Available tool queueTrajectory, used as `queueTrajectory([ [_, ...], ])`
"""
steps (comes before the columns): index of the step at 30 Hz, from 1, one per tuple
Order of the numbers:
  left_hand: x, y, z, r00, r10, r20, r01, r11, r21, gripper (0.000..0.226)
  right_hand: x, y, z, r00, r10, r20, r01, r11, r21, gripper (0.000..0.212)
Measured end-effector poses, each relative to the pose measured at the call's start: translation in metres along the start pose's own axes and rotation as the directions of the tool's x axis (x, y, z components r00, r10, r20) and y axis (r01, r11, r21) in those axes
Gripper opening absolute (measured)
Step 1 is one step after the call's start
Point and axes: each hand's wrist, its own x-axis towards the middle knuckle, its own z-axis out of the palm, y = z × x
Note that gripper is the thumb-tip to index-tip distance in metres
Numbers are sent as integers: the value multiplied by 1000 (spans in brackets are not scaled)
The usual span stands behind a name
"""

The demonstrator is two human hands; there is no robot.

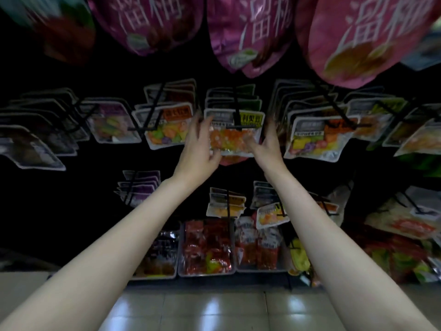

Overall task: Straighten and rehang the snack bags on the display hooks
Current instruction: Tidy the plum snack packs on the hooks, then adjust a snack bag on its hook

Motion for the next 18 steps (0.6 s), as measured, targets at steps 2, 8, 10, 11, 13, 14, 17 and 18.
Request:
queueTrajectory([
  [2, 14, 0, -2, 997, -55, 56, 62, 988, -144, 72, -4, 6, -2, 1000, -5, 8, 5, 1000, -25, 64],
  [8, 22, 7, -5, 985, -156, -76, 125, 940, -316, 55, -15, 10, -10, 989, -140, -49, 136, 988, -70, 60],
  [10, 21, 6, -3, 985, -152, -79, 122, 947, -296, 46, -12, 2, -16, 988, -146, -48, 141, 985, -103, 54],
  [11, 21, 4, -3, 986, -147, -73, 119, 947, -297, 40, -11, -2, -19, 988, -145, -57, 137, 982, -130, 48],
  [13, 19, 3, -5, 984, -167, -56, 140, 936, -323, 32, -10, -9, -23, 984, -161, -78, 145, 973, -180, 36],
  [14, 18, 1, -8, 984, -169, -49, 145, 936, -320, 30, -10, -12, -24, 981, -175, -77, 157, 968, -197, 30],
  [17, 10, -2, -15, 992, -130, -8, 119, 928, -353, 15, -18, -14, -25, 982, -186, -37, 177, 968, -179, 16],
  [18, 7, -2, -19, 993, -119, 13, 114, 913, -392, 13, -21, -14, -25, 985, -172, -20, 168, 976, -141, 13],
])
